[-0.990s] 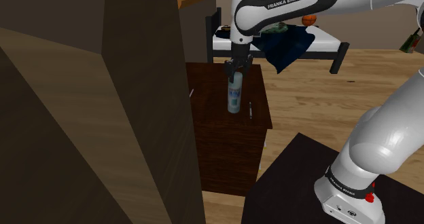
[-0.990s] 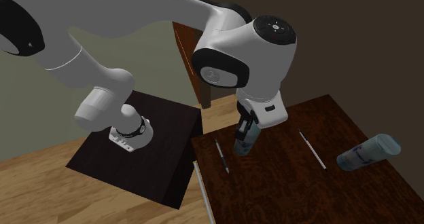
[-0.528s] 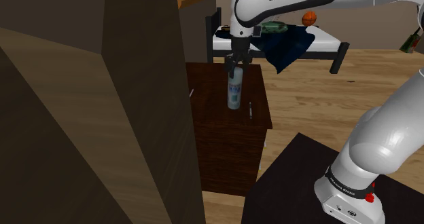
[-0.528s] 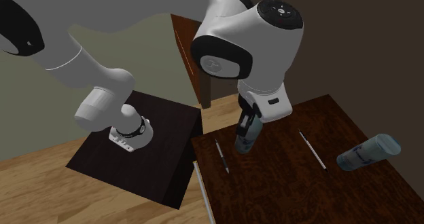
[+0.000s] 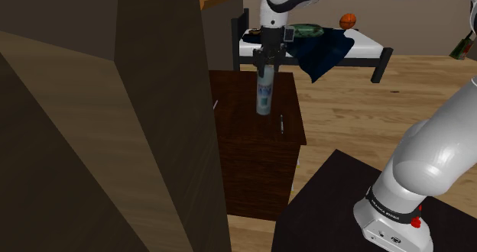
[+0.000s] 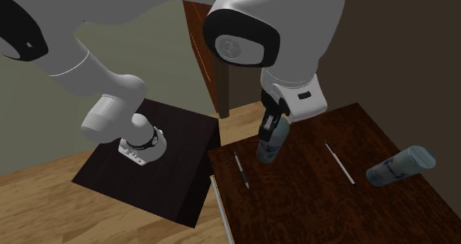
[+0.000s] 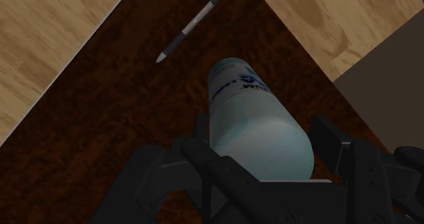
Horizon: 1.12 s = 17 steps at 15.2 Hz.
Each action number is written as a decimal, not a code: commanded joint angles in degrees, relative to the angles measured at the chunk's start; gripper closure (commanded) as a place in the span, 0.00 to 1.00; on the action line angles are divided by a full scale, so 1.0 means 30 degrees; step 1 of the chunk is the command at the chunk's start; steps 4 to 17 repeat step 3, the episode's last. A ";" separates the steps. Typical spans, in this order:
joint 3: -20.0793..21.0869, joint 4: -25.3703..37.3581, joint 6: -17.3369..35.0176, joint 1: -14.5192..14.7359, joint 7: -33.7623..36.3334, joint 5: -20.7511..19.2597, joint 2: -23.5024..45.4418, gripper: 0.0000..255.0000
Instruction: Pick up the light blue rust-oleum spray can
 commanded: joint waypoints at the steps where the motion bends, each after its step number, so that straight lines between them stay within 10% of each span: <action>1: 0.0002 0.0610 -0.0521 0.0001 0.0012 -0.0004 0.0077 1.00; 17: 0.0002 0.0652 -0.0560 0.0001 0.0012 -0.0005 0.0081 1.00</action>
